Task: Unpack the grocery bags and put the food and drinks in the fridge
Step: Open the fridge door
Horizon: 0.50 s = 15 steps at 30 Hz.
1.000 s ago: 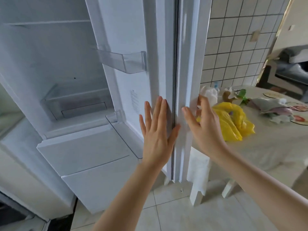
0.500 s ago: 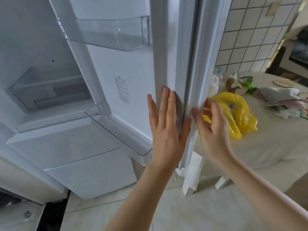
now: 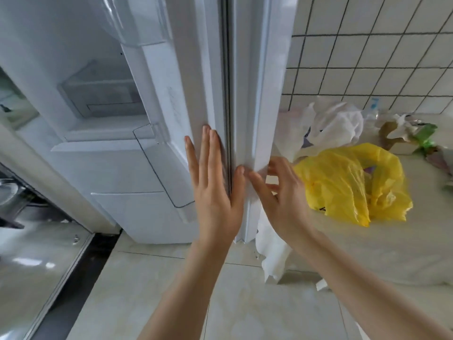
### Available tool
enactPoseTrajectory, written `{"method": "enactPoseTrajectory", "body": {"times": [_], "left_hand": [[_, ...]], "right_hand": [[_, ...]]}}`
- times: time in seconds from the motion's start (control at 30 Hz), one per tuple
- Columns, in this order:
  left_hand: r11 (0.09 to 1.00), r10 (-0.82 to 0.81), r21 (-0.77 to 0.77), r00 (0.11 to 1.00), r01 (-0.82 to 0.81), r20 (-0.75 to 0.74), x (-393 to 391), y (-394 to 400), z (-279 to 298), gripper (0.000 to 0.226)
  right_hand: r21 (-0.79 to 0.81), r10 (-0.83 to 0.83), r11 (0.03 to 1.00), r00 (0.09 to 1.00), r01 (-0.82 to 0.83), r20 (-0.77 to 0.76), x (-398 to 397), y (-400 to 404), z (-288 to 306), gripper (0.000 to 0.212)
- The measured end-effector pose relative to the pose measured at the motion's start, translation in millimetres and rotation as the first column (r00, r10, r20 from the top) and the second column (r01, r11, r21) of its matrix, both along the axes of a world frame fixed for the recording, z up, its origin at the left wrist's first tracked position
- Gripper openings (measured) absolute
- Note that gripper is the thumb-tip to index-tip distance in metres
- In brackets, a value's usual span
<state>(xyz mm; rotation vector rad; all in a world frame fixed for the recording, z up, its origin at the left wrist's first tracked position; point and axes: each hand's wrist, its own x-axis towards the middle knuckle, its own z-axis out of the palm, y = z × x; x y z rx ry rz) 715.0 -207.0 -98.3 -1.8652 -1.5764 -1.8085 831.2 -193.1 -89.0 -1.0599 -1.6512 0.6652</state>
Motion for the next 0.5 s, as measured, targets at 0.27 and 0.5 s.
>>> {"method": "enactPoseTrajectory", "body": {"times": [0.27,0.5], "left_hand": [[0.991,0.108,-0.079,0.994,-0.106,0.025,3,-21,-10,0.052],[0.996,0.09,-0.018,0.996,-0.089,0.024,8,-44,-16,0.043]], "right_hand": [[-0.049,0.106,0.993,0.994,-0.105,0.033,9,1,0,0.042],[-0.007,0.054,0.999,0.996,-0.054,0.076,21,-15,-3,0.029]]}}
